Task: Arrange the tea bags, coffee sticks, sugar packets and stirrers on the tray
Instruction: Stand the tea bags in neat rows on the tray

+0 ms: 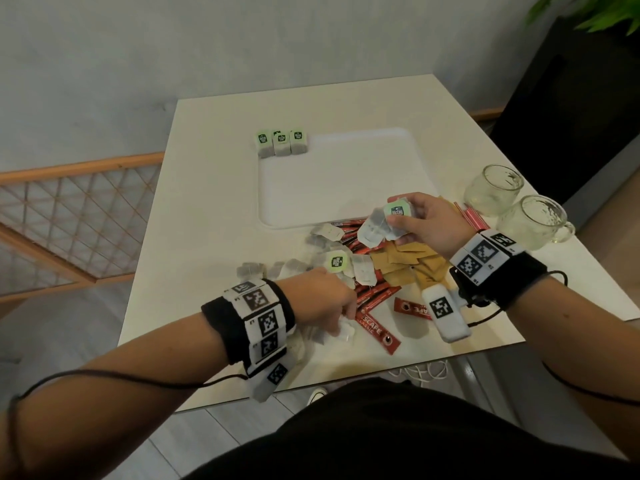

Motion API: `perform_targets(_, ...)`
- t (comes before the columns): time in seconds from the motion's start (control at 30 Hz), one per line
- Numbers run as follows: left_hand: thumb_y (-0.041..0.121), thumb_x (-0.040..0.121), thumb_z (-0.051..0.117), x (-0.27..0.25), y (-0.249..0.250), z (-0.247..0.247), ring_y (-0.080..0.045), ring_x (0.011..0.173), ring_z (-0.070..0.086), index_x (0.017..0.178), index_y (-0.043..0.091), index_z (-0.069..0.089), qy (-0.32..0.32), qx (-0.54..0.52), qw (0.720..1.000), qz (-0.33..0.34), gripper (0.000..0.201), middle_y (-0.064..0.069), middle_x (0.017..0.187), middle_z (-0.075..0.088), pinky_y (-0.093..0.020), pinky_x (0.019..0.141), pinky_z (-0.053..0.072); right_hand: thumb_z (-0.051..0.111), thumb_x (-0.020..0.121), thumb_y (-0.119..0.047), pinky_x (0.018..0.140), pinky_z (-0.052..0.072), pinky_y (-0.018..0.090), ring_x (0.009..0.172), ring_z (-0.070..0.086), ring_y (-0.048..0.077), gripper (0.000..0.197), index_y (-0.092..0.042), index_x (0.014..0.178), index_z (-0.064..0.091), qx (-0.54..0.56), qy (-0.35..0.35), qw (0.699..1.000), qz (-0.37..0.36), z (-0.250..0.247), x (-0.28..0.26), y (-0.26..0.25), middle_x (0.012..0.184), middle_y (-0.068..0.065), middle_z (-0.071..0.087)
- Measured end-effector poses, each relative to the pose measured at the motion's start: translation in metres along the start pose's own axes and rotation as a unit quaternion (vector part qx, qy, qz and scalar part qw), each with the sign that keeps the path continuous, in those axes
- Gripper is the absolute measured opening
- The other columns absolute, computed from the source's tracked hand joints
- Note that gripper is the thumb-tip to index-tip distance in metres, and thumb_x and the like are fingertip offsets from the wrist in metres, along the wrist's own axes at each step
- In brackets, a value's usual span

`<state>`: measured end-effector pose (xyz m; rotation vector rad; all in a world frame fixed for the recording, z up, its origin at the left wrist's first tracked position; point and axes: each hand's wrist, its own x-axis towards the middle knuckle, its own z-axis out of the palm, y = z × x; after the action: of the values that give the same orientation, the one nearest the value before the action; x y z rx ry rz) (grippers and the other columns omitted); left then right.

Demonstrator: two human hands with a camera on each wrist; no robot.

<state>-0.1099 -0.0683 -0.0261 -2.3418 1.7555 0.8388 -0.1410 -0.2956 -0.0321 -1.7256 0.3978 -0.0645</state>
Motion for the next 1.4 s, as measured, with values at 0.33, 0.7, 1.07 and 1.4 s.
perform_targets(0.33,0.032,0.094,0.06,-0.003,-0.069,-0.07,-0.024,0.089,0.065,0.082,0.017,0.052,0.322,-0.406,0.834,-0.19,0.021,-0.003,0.093,0.065,-0.032,0.074,0.049,0.067,0.088,-0.013,0.062,0.057,0.027,0.079,0.065,0.014,0.03,-0.009,0.117,0.058,0.08,-0.031,0.996,-0.041,0.012,0.019,-0.048,0.095,0.006,0.068)
perform_targets(0.7,0.028,0.103,0.038,0.028,-0.058,-0.068,-0.034,0.1,0.067,0.125,-0.005,0.056,0.264,-0.856,0.438,-0.074,0.044,-0.024,0.114,0.067,-0.042,0.084,0.058,0.05,0.1,-0.03,0.049,0.04,0.022,0.051,0.044,0.012,0.03,-0.005,0.109,0.063,-0.041,-0.034,0.998,-0.043,0.051,0.043,-0.049,0.084,0.013,0.059)
perform_targets(1.07,0.002,0.089,0.066,0.039,-0.073,-0.061,-0.013,0.091,0.07,0.117,0.007,0.065,0.292,-0.788,0.537,-0.076,0.028,-0.005,0.103,0.074,-0.024,0.071,0.058,0.063,0.092,-0.012,0.063,0.06,0.03,0.077,0.067,0.021,0.019,-0.008,0.111,0.062,0.004,-0.029,0.999,-0.036,0.045,0.056,-0.046,0.099,0.016,0.065)
perform_targets(1.4,0.0,0.092,0.061,0.048,-0.077,-0.069,-0.015,0.087,0.071,0.113,0.005,0.064,0.254,-0.828,0.496,-0.057,0.022,-0.008,0.098,0.073,-0.021,0.068,0.058,0.063,0.091,-0.012,0.068,0.058,0.042,0.073,0.063,0.024,0.012,-0.012,0.083,0.055,0.002,-0.013,0.998,-0.06,0.051,0.07,-0.041,0.082,0.013,0.062)
